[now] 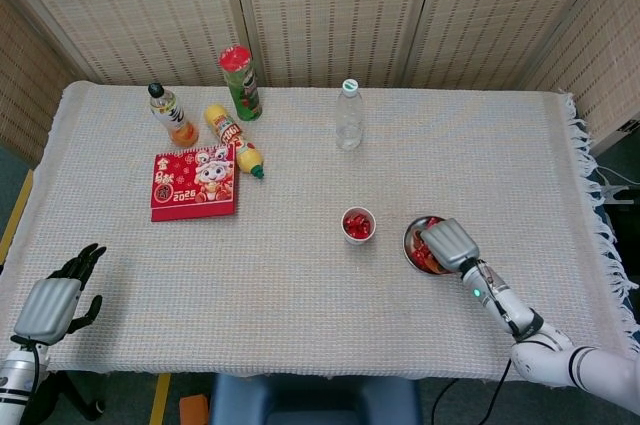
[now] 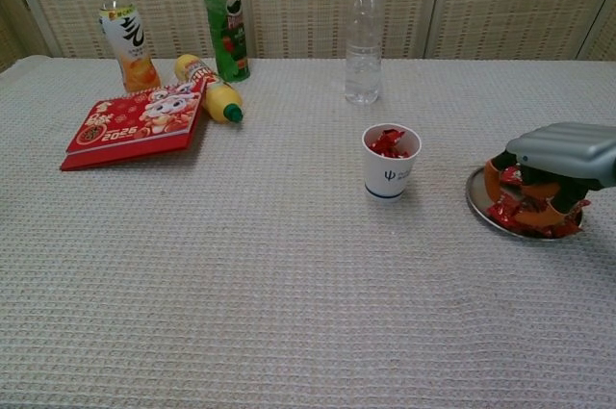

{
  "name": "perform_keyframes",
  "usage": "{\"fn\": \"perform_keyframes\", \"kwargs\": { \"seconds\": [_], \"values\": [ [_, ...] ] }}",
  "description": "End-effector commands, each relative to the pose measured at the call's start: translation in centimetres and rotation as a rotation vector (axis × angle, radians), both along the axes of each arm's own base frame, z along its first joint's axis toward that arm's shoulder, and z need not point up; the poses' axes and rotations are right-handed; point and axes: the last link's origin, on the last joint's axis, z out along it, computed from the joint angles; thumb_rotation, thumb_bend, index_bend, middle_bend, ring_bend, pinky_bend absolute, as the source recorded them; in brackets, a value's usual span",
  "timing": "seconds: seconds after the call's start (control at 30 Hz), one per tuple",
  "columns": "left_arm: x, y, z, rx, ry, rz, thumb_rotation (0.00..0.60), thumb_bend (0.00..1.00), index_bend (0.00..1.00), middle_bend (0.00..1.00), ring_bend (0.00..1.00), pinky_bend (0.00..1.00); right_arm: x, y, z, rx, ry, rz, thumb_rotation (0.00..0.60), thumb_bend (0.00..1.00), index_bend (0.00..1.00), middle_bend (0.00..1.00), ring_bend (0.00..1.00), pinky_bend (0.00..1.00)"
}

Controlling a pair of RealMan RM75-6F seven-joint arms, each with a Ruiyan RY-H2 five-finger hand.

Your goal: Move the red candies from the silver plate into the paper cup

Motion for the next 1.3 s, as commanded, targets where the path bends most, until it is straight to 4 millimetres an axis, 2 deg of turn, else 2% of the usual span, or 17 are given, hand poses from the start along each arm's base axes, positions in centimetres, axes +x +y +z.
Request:
{"fn": "perform_keyframes", "kwargs": {
  "seconds": [0.03,0.37,0.87,1.1,1.3],
  "values": [
    [0.0,0.0,0.0,0.0,0.0,0.001,0.6,0.48,0.0,0.0,0.15,0.38,-0.2,0.0,-0.1,0.005,0.013,-0.01,0.6,0.27,0.45,0.96,0.84,1.0],
    [-0.1,0.1,0.1,0.002,-0.002,0.006,0.6,0.48,0.0,0.0,0.15,0.38,0.1,-0.6,-0.6,-0.009,0.026,-0.006,0.6,0.27,0.48,0.96,0.84,1.0],
    [-0.2,0.1,0.1,0.002,-0.002,0.007,0.6,0.48,0.0,0.0,0.15,0.38,-0.5,-0.7,-0.9,-0.037,0.057,-0.021,0.6,0.27,0.64,0.96,0.85,1.0],
    [-0.1,0.1,0.1,0.002,-0.003,0.005,0.6,0.48,0.0,0.0,0.15,0.38,-0.4,-0.9,-0.6,-0.056,0.045,-0.024,0.6,0.37,0.68,0.96,0.85,1.0],
    [-0.1,0.1,0.1,0.003,-0.003,0.004,0.6,0.48,0.0,0.0,0.15,0.38,-0.1,-1.1,0.0,-0.078,0.022,-0.023,0.6,0.37,0.68,0.96,0.85,1.0]
  ]
}}
